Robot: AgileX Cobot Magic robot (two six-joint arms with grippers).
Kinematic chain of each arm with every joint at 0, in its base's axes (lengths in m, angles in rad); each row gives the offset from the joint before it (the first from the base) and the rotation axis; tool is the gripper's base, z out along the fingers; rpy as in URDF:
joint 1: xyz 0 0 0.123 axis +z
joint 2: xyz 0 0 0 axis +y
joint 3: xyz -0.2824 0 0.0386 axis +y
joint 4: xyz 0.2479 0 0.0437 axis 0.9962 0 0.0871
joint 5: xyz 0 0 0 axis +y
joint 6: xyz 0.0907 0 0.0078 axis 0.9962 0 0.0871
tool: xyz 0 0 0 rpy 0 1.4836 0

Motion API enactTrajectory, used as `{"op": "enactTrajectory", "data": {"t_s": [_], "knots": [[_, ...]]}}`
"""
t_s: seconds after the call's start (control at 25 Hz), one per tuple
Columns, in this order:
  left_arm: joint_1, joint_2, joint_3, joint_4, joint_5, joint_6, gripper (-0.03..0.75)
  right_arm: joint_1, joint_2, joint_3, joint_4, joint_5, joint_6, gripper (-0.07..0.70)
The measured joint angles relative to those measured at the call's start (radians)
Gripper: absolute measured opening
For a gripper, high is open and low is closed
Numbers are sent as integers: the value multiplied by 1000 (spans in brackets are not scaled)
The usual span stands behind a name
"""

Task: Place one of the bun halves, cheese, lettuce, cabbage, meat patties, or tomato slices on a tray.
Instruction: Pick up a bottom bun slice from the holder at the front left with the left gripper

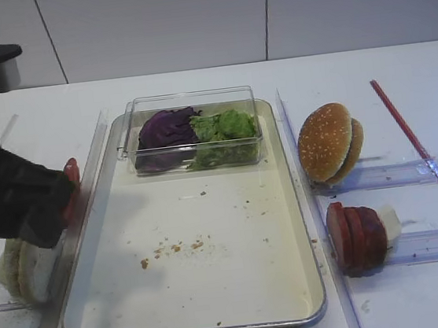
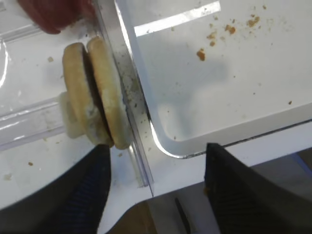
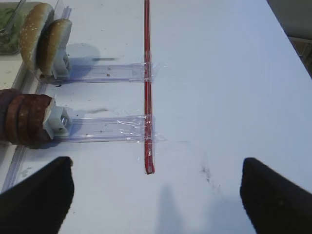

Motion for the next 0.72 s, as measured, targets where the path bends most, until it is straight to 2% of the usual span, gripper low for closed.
{"op": "enactTrajectory", "data": {"t_s": [0.28,0.48,0.72], "knots": [[0,48,-11,7,-80,1,389,0,0,0,0,0,0,692],[0,95,-11,63,-139,-16,389,0,0,0,0,0,0,692],[0,145,-11,76,-167,-16,389,0,0,0,0,-2,2,692]]}}
